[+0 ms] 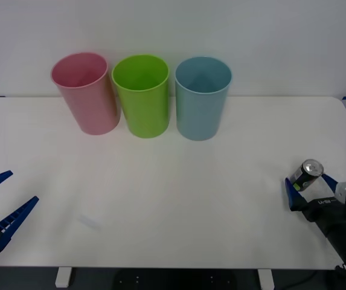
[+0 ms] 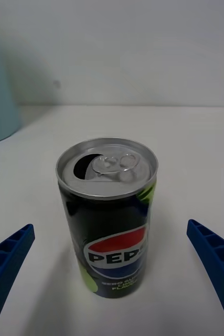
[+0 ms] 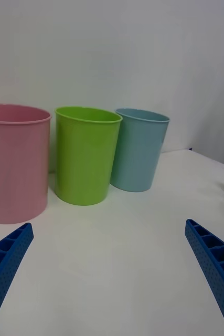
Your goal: Grasp the object on the table and drop it into the matching bin: aluminum can to the light blue bin, PET bottle to the pink bin.
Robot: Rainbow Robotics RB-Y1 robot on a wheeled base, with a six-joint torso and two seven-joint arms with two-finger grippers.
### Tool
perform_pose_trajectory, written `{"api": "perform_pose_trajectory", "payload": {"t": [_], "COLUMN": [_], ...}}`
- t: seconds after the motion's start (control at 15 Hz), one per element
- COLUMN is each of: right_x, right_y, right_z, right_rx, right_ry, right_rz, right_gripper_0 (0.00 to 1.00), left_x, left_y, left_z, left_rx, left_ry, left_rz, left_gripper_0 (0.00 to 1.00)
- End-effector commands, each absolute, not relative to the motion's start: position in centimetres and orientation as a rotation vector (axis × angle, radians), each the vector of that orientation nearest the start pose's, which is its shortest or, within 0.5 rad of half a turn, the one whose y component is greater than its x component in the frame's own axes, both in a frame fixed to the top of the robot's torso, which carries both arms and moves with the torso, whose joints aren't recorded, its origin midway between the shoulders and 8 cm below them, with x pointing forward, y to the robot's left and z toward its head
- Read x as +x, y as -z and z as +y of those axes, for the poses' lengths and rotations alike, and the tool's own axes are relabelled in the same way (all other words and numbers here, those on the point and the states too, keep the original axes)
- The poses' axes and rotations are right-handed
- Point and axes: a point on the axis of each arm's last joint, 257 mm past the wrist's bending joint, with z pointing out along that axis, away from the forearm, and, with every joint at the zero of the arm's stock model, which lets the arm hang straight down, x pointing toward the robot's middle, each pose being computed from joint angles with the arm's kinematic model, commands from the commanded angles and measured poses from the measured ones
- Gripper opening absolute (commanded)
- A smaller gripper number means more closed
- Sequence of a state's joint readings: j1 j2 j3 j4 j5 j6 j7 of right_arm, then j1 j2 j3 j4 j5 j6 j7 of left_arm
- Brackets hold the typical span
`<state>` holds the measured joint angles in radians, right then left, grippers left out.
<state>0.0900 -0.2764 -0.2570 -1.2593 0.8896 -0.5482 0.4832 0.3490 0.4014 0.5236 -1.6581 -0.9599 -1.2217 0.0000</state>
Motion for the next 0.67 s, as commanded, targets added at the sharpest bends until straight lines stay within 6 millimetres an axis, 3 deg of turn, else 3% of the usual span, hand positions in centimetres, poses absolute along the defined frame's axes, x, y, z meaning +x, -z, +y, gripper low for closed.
{"api": "perform_pose_trajectory", "payload": {"t": [0.07, 0.4, 0.67], "right_x": [48.5, 50.0, 50.0], "right_y": [31.0, 30.5, 30.6], "right_z": [-35.9, -35.5, -35.4], "right_rx": [-0.11, -0.101, -0.102], "right_ry": [-0.087, -0.067, -0.062], "right_rz": [1.652, 1.655, 1.66], "right_gripper_0": [1.0, 1.0, 1.0], "left_x": [34.2, 34.2, 34.2], "left_y": [16.9, 16.9, 16.9], "left_z": [33.0, 33.0, 33.0], "left_rx": [0.465, 0.465, 0.465], "left_ry": [0.567, 0.567, 0.567], "left_rz": [1.441, 1.441, 1.441], "left_gripper_0": [1.0, 1.0, 1.0]}}
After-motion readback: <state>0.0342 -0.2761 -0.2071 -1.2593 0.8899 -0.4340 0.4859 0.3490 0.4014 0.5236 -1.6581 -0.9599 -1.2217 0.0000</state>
